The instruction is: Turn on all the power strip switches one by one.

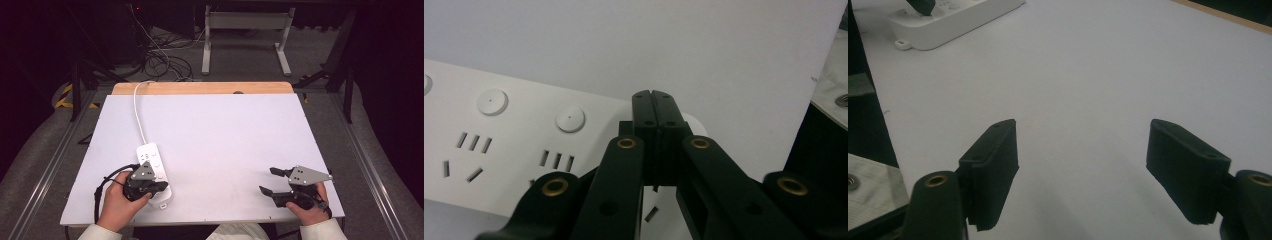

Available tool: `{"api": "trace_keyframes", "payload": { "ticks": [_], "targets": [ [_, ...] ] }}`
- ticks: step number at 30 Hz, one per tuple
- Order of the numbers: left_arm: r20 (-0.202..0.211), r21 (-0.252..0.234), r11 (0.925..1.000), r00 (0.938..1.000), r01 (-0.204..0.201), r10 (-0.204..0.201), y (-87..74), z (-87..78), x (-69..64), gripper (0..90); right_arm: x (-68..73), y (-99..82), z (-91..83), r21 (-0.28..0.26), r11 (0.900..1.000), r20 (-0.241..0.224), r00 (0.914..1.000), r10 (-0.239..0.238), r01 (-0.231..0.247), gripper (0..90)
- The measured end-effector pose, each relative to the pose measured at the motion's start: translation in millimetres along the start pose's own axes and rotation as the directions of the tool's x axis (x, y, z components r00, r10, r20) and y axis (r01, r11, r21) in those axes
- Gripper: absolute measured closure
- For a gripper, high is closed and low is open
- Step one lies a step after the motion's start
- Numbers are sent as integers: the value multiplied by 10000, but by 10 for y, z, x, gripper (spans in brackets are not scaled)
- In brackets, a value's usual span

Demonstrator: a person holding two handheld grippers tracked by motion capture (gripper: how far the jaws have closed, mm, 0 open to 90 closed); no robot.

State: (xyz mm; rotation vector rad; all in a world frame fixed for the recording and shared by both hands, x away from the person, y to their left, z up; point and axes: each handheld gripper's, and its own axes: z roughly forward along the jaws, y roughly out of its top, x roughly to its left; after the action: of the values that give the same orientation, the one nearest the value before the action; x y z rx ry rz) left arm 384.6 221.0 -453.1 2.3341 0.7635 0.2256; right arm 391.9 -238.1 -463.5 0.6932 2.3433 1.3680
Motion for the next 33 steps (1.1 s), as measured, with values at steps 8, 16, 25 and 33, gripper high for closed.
{"api": "trace_keyframes", "payload": {
  "ticks": [8, 16, 25, 33],
  "targets": [
    [-22, 37, 10000, 10000, -48, 48, -9, 2, -3, 900, 2, 1, -4, 9, 10000, -16, 10000, -10, 10, 295],
    [3, 27, 10000, 10000, 24, -24, -13, 15, 3, 900, 6, 2, -1, 15, 10000, -15, 10000, -42, 42, 295],
    [112, -36, 9997, 9997, 221, -221, -28, 20, 18, 900, 11, 4, -1, 27, 10000, -11, 10000, -59, 59, 295],
    [44, -58, 9993, 9993, 363, -363, -36, 26, 5, 900, 16, 5, 1, 41, 10000, -8, 10000, -61, 61, 295]
  ]
}}
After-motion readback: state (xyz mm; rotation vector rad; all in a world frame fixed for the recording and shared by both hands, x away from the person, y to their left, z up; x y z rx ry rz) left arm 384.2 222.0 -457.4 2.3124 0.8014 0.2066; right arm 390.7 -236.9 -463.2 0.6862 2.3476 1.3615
